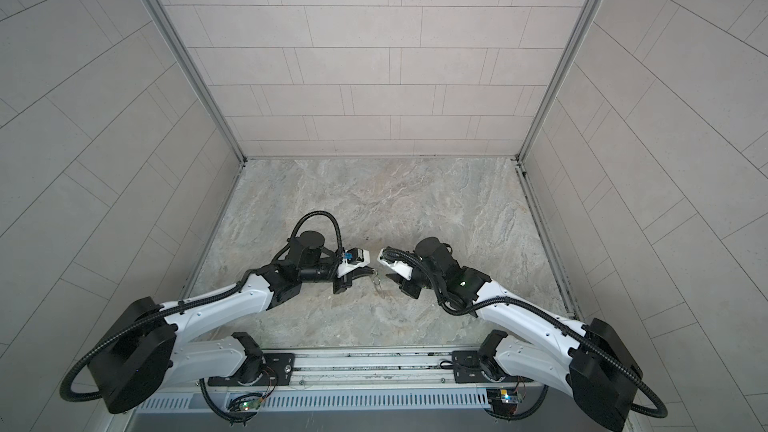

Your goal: Remove the keys from the keyring

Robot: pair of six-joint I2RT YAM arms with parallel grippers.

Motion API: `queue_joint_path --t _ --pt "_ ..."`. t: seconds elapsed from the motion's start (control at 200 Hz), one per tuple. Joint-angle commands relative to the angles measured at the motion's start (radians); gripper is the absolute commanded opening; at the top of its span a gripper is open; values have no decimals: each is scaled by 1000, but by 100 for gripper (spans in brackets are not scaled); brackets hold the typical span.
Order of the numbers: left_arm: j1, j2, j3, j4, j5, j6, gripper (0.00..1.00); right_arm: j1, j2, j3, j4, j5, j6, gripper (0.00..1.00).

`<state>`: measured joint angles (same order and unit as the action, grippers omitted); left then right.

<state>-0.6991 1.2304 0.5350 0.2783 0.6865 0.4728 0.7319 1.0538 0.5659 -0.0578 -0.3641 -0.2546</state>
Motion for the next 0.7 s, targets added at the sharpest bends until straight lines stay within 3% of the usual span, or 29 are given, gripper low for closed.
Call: queue_joint_path --t 0.0,0.696 --pt "-4 -16 35 -1 8 31 0 -3 34 18 18 -40 42 35" --pt "13 28 137 -11 102 -22 0 -9 89 28 141 -61 92 40"
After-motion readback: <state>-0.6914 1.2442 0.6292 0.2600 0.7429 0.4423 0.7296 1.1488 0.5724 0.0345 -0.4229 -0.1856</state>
